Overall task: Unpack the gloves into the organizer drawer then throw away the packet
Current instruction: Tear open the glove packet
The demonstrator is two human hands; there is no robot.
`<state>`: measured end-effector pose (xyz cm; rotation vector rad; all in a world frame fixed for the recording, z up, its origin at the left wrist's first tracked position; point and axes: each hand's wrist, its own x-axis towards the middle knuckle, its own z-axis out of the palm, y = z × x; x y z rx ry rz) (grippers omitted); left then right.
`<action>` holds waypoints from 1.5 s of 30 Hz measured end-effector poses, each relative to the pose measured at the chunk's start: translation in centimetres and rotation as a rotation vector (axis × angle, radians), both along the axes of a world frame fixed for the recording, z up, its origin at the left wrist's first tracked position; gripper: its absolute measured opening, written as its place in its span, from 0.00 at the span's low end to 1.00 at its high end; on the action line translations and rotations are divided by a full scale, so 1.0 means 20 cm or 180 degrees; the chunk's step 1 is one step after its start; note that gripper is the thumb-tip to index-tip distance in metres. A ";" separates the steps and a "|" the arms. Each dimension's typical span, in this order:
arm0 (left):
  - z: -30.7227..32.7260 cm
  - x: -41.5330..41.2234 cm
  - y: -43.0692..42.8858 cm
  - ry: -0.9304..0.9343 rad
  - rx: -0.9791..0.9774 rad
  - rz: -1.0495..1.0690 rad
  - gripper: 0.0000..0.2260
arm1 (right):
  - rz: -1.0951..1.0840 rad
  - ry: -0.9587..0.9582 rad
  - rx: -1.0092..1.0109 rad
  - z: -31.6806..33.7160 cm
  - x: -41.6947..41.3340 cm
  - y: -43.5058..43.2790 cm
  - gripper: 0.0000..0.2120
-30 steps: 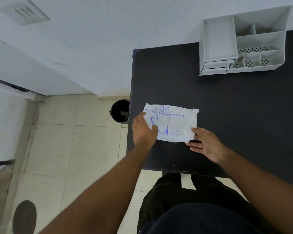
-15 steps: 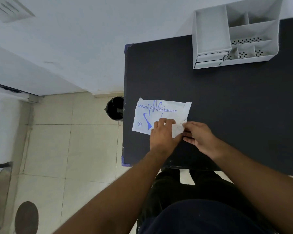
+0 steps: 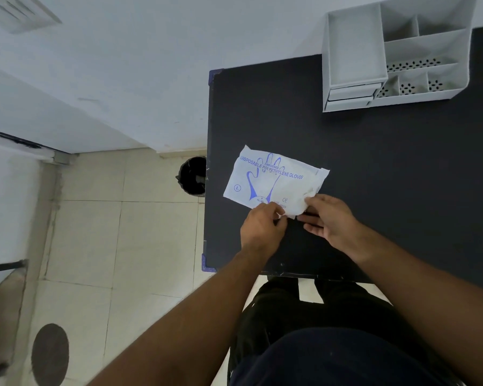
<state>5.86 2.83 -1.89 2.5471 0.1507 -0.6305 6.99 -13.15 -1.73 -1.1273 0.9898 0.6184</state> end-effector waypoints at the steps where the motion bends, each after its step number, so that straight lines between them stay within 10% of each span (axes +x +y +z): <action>1: 0.01 0.01 -0.01 0.0267 -0.0039 0.0162 0.07 | 0.0001 -0.0064 -0.0070 0.00 0.00 0.00 0.04; 7: 0.06 0.05 0.02 0.2770 -0.1698 0.1805 0.21 | -0.0157 0.0011 0.0039 -0.01 0.01 0.01 0.03; 19: -0.02 0.09 -0.01 0.1027 -0.1913 0.3370 0.09 | 0.0098 -0.0057 -0.0253 0.00 0.03 0.02 0.06; 26: 0.01 0.07 -0.07 0.1828 -0.2402 0.2999 0.14 | -0.0210 0.0005 0.0161 0.02 0.01 0.06 0.05; 45: -0.01 0.01 -0.12 0.1488 -0.2464 0.2895 0.13 | -0.0720 0.0358 0.0179 0.04 0.09 0.02 0.17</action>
